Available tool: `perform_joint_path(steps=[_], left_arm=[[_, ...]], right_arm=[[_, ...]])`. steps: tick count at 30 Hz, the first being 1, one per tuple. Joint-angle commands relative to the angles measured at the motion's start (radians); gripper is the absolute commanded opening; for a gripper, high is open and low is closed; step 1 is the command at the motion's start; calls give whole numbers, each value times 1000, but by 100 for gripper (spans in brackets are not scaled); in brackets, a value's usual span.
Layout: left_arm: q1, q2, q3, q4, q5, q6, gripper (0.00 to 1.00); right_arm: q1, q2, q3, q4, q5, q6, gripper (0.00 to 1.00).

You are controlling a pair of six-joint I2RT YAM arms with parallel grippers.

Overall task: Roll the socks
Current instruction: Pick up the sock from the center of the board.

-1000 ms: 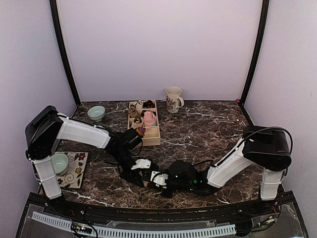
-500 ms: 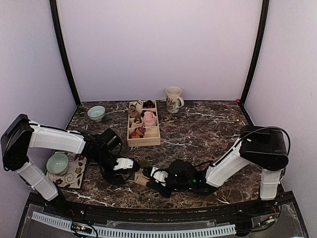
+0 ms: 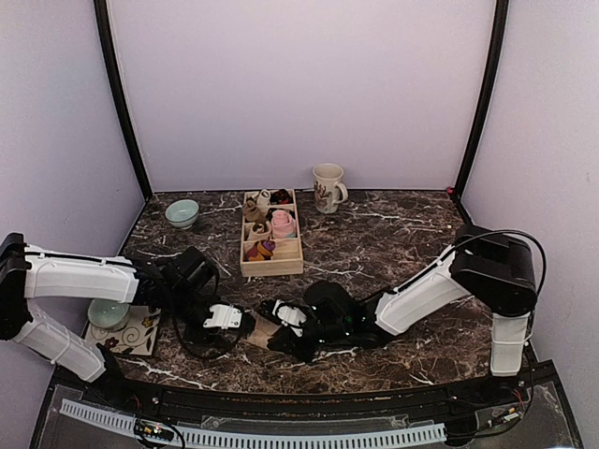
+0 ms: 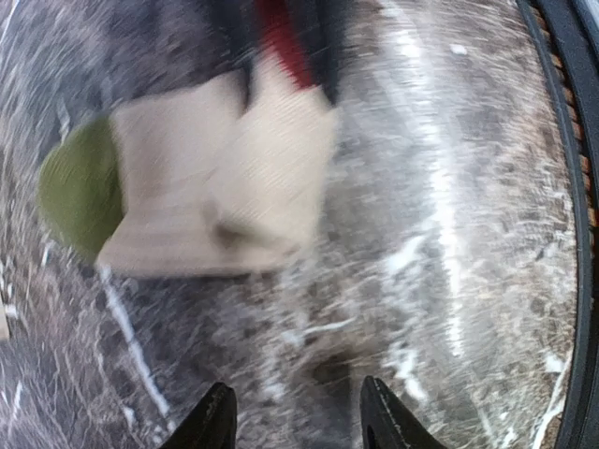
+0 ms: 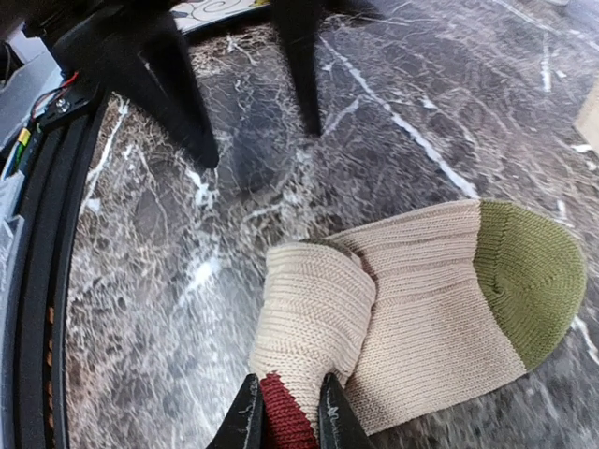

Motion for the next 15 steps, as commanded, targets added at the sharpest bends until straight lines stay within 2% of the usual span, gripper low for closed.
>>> perform_joint_path(steps=[1, 4, 8, 15], left_arm=[[-122, -125, -100, 136, -58, 140, 48], [-191, -179, -186, 347, -161, 202, 51], [-235, -217, -280, 541, -235, 284, 51], [-276, -157, -322, 677, -293, 325, 50]], right_arm=[[-31, 102, 42, -335, -136, 87, 3], [-65, 114, 58, -346, -209, 153, 3], [-105, 128, 65, -328, -309, 249, 3], [-138, 170, 130, -411, -383, 327, 3]])
